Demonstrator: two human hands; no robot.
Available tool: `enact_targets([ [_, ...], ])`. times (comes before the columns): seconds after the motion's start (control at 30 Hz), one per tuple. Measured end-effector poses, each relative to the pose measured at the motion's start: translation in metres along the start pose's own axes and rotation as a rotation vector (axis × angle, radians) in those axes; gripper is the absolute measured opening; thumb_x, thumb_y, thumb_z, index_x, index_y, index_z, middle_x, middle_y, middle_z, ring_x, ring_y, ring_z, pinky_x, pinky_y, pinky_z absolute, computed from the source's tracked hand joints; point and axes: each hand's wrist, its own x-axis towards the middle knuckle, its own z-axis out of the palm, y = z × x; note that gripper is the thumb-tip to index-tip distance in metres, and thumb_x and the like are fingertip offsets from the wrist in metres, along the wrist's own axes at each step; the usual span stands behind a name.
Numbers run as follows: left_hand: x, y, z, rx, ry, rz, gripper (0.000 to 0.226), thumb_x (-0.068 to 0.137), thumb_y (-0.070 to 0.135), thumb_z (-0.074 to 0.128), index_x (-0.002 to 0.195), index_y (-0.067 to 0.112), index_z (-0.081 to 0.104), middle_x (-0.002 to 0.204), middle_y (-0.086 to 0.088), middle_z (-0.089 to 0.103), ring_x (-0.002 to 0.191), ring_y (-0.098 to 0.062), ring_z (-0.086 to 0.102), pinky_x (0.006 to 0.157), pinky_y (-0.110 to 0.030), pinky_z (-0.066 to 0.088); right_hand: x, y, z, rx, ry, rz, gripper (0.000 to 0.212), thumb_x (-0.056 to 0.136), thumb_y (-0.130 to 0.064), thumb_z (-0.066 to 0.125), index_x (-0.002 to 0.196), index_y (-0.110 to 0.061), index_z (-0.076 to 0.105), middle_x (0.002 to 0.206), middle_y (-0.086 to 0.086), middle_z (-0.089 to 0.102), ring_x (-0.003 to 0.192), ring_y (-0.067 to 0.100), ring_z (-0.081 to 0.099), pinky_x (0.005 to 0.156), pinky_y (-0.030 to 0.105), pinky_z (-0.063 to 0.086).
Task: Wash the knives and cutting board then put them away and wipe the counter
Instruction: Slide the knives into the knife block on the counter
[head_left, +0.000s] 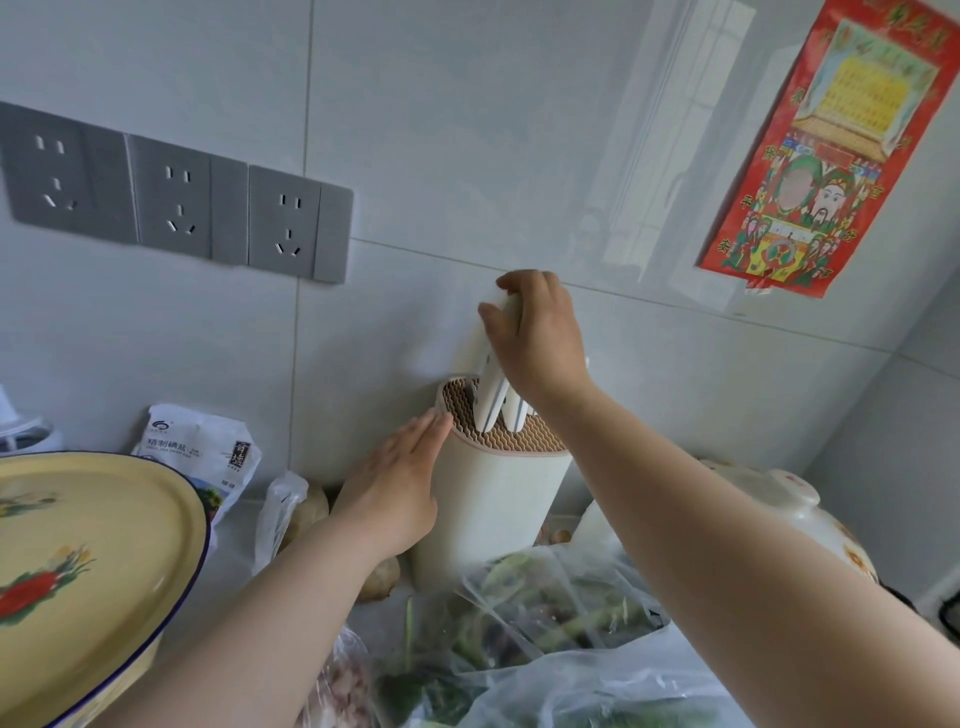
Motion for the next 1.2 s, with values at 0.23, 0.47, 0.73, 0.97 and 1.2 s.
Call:
enact_targets([
  [0.23, -0.003, 0.000, 0.001, -0.036, -0.009, -0.007, 0.077, 0.090, 0.005, 0.040, 0.147, 0.024, -0.009, 0.156, 0.006, -0.005, 0.143, -0.012, 0.005, 0.113, -0.025, 0.012, 0.014, 0.022, -0.011, 0.276, -0.037, 0.386, 0.045, 0.094, -0.023, 0.049, 0.134, -0.005, 0.038, 0.131, 0.010, 0.048, 0.123, 0.022, 0.045, 0.098, 0.027, 0.035],
  [0.47, -0.003, 0.001, 0.000, -0.035, -0.020, -0.022, 0.079, 0.089, 0.006, 0.041, 0.147, 0.026, -0.009, 0.156, 0.009, -0.003, 0.142, -0.012, 0.007, 0.111, -0.025, 0.017, 0.010, 0.030, -0.002, 0.218, -0.198, 0.385, 0.048, 0.093, -0.018, 0.051, 0.137, -0.006, 0.035, 0.085, -0.004, 0.051, 0.081, 0.017, 0.050, 0.060, 0.017, 0.039],
  [0.73, -0.003, 0.003, -0.001, -0.015, -0.036, -0.045, 0.078, 0.089, 0.005, 0.039, 0.146, 0.025, -0.010, 0.156, 0.006, -0.001, 0.143, -0.014, 0.008, 0.112, -0.027, 0.017, 0.016, 0.029, -0.004, -0.046, -0.374, 0.365, 0.052, 0.097, -0.030, 0.036, 0.143, -0.012, 0.020, 0.110, 0.014, 0.055, 0.098, 0.031, 0.054, 0.075, 0.031, 0.036],
  [0.97, -0.011, 0.008, -0.002, -0.234, 0.005, -0.096, 0.075, 0.088, 0.005, 0.044, 0.147, 0.030, 0.004, 0.155, 0.010, 0.006, 0.139, -0.018, 0.021, 0.106, -0.029, 0.029, -0.011, 0.030, -0.029, -0.125, -0.471, 0.413, 0.049, 0.095, -0.037, 0.041, 0.136, -0.009, 0.039, 0.103, 0.008, 0.061, 0.086, 0.020, 0.054, 0.076, 0.027, 0.039],
  [1.2, -0.047, 0.071, 0.017, -0.345, 0.263, 0.159, 0.045, 0.086, 0.004, 0.049, 0.129, 0.016, 0.051, 0.139, 0.005, 0.041, 0.124, -0.012, 0.039, 0.099, -0.023, 0.033, -0.083, 0.035, -0.101, -0.104, -0.434, 0.375, 0.026, 0.093, -0.022, 0.050, 0.112, -0.011, 0.063, 0.108, 0.007, 0.067, 0.084, 0.011, 0.050, 0.063, 0.020, 0.038],
])
